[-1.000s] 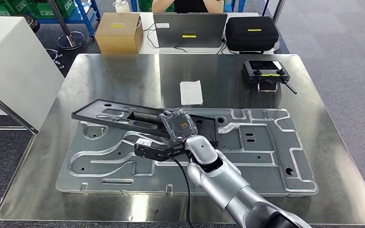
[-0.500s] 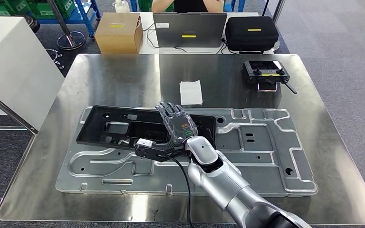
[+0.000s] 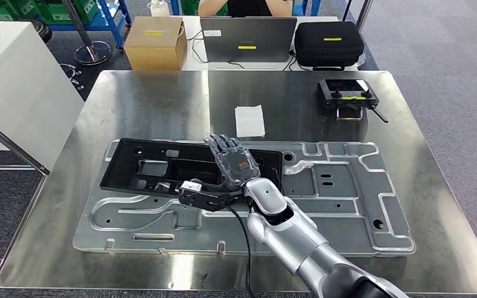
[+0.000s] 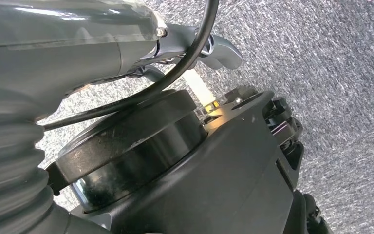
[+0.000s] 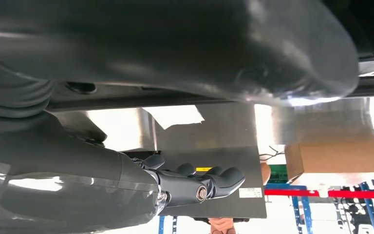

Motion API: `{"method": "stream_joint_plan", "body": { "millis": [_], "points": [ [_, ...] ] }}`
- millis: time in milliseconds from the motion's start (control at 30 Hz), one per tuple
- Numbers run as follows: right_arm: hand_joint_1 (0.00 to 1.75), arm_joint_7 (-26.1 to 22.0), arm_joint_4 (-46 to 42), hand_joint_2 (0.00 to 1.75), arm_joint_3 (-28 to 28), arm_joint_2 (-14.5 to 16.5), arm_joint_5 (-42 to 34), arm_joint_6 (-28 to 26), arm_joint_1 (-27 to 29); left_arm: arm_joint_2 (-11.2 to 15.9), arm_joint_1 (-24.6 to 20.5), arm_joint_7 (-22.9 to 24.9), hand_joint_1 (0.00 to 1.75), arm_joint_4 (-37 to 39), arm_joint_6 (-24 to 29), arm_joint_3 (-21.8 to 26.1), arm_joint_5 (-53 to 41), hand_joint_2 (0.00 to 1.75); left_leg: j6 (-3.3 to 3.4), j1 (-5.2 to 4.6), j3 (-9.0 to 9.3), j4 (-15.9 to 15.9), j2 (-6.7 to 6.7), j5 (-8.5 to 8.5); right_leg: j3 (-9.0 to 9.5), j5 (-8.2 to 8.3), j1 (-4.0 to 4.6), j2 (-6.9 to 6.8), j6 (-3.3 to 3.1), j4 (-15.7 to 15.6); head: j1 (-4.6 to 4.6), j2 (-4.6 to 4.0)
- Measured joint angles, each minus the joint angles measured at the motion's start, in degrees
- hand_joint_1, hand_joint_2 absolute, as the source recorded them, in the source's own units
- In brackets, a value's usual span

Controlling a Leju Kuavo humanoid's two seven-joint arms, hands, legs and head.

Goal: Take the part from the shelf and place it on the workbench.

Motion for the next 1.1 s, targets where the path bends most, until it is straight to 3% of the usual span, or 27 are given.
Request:
{"method": "stream_joint_plan", "body": {
  "millis": [100,533,800,867,933,1000,1033,1067,1100],
  "points": [
    [0.0,-0.5,-0.3,0.0,0.0,-0.2,-1.0,0.0,0.0,-0.1,0.1,-0.8,0.0,0.0,-0.5,0.0,0.4,0.0,0.0,0.0,0.0,0.0,0.0,0.0,0.0,0.0,0.0,0.0,0.0,0.0,-0.01,-0.01],
    [0.0,-3.1,-4.1,0.0,-0.6,-1.7,-3.2,-2.4,1.7,-0.1,0.1,-2.7,0.0,0.0,-1.9,1.0,2.2,0.0,0.13,-0.12,-0.01,0.2,0.0,-0.16,0.04,-0.05,-0.06,0.01,0.12,-0.1,-0.02,-0.02],
    [0.0,-3.9,-9.8,0.0,-2.2,-3.6,-5.0,-3.9,4.5,-0.1,0.2,-0.4,0.0,0.0,-1.4,1.1,0.6,0.0,0.84,-0.43,0.02,0.6,0.03,-0.85,0.34,-0.49,-0.28,0.07,0.81,-0.2,-0.02,-0.02],
    [0.0,-4.1,-10.3,0.0,-2.7,-3.9,-5.3,-4.1,4.9,-0.3,0.2,-0.2,0.0,0.0,-1.4,1.1,0.1,0.0,1.14,-0.05,0.48,-0.1,0.23,-0.58,0.48,-1.23,-0.22,-0.09,1.19,0.3,-0.01,-0.02],
    [0.0,-4.2,-10.7,0.0,-3.2,-4.2,-5.3,-4.4,5.1,-0.6,0.2,-0.1,0.0,0.0,-1.3,1.0,-0.1,0.0,1.4,0.4,1.0,-0.7,0.51,-0.25,-1.07,-3.79,-0.3,-0.57,1.87,4.2,0.17,-0.01],
    [0.0,-4.4,-10.8,0.0,-3.5,-4.7,-5.4,-4.8,5.7,-0.7,0.2,0.0,0.0,0.1,-1.0,1.0,-0.1,0.0,1.48,0.44,1.05,-0.7,0.68,-0.27,-5.15,-7.13,-0.91,-0.92,2.62,11.8,0.33,0.0],
    [0.0,-4.5,-10.9,0.0,-3.7,-4.9,-5.5,-5.0,6.3,-0.8,0.3,0.1,0.0,0.1,-0.8,1.0,-0.1,0.0,1.45,0.49,1.02,-0.7,0.72,-0.31,-7.02,-7.84,-1.28,-0.98,2.95,14.9,0.33,0.0],
    [0.0,-4.7,-11.1,0.0,-4.0,-5.3,-5.7,-5.2,6.9,-0.8,0.3,0.3,0.0,0.1,-0.7,1.0,-0.1,0.0,1.38,0.55,1.0,-0.6,0.75,-0.36,-8.18,-7.39,-1.65,-1.04,3.26,16.2,0.33,0.0],
    [0.0,-4.9,-11.4,0.0,-4.2,-5.5,-5.8,-5.4,7.4,-0.8,0.3,0.4,0.0,0.1,-0.6,1.0,-0.1,0.0,1.27,0.66,0.99,-0.5,0.75,-0.44,-8.23,-5.74,-1.97,-1.13,3.52,15.3,0.34,0.0]
  ]
}}
